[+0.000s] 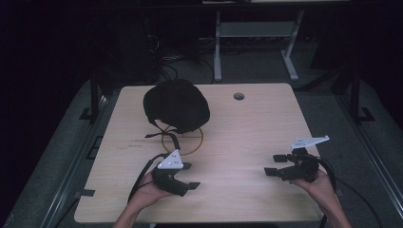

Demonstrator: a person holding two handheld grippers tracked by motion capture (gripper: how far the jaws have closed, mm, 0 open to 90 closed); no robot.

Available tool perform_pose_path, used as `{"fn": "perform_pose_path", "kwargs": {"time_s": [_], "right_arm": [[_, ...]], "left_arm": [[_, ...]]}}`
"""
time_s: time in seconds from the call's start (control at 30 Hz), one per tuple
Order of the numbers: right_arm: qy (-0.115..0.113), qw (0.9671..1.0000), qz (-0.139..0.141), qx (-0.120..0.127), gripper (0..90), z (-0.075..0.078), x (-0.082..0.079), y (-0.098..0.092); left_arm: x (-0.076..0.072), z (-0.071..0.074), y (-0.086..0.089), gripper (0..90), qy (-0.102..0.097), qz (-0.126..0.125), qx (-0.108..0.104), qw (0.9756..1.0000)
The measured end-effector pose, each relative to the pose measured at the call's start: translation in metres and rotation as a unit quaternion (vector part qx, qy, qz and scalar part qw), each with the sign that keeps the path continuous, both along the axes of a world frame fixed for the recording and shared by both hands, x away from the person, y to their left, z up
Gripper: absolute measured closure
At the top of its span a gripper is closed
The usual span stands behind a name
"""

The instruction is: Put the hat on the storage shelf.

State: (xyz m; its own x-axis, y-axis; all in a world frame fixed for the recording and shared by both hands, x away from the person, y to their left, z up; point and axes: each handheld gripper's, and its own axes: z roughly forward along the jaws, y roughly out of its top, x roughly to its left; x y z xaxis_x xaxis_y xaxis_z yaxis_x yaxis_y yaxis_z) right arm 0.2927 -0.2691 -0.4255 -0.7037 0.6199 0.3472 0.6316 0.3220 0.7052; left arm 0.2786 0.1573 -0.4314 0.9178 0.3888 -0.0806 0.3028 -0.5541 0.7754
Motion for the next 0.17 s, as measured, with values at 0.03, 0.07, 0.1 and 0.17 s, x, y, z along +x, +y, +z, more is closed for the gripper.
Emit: {"fn": "perform_pose_path", "kwargs": {"time_s": [0.03,0.07,0.1,0.17], "right_arm": [[0.001,1.0,-0.003,-0.002,20.8,-0.001,-0.003,-0.001],[0.0,1.0,-0.004,-0.003,20.8,-0.002,-0.005,-0.001],[-0.001,1.0,-0.006,0.0,20.8,-0.004,-0.008,-0.002],[-0.006,0.9999,-0.011,0.011,20.5,-0.006,-0.016,-0.004]], "left_arm": [[0.0,0.0,0.0,26.3,0.001,0.001,-0.003,1.0],[0.0,0.0,0.001,26.4,0.002,0.002,-0.004,1.0],[0.001,0.001,0.001,26.4,0.003,0.002,-0.005,1.0],[0.001,0.001,0.001,26.4,0.004,0.002,-0.006,1.0]]}}
